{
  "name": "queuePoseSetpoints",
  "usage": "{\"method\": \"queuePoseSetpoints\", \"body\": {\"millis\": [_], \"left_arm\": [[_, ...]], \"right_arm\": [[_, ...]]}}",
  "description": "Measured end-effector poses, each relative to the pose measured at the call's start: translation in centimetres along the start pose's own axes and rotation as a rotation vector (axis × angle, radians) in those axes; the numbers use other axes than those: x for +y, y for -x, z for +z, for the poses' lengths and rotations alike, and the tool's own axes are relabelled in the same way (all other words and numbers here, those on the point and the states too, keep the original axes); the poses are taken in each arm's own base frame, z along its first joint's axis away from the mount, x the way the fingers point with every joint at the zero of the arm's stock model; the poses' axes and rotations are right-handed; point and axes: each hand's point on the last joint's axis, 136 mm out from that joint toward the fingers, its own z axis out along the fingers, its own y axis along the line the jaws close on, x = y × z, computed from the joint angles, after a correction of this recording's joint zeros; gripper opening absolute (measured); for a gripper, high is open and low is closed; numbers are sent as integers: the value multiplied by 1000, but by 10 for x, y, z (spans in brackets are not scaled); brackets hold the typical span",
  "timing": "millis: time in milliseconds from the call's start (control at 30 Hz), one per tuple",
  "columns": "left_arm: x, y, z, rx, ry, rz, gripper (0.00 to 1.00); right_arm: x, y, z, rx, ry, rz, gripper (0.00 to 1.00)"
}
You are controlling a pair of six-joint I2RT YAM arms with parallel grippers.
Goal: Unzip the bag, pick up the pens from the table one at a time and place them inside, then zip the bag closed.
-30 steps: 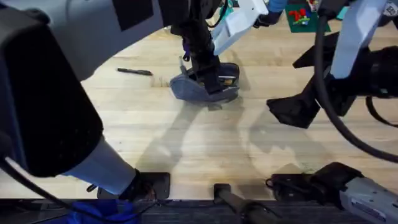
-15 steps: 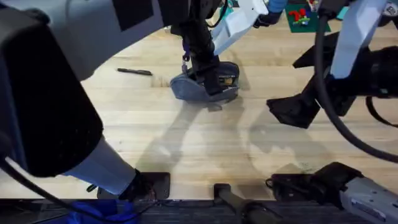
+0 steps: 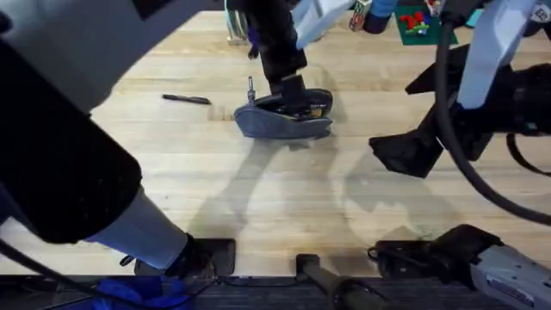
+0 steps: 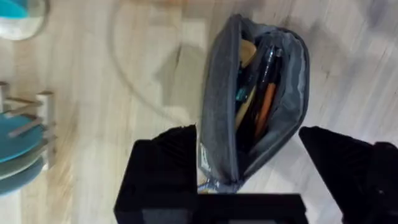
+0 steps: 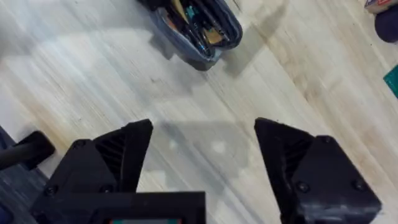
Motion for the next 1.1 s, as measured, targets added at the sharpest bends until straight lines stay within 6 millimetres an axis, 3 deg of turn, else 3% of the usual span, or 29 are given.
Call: {"method": "queuePoseSetpoints", "body": {"millis": [167,300,700,867,900,1100], "left_arm": [[10,0,-23,-4,30,-20,996],[18,-15,-36,34,49,-56,996],[32,-91,-58,165,11,-185,995],[47,-123,-68,171,21,-234,995],[55,-141,-74,172,31,-244,995],[73,-173,-85,166,73,-255,995]], "right_arm": [[0,0,0,0,0,0,996],[0,0,0,0,0,0,995],[0,0,0,0,0,0,996],[0,0,0,0,0,0,996],[0,0,0,0,0,0,996],[0,0,0,0,0,0,996]]}}
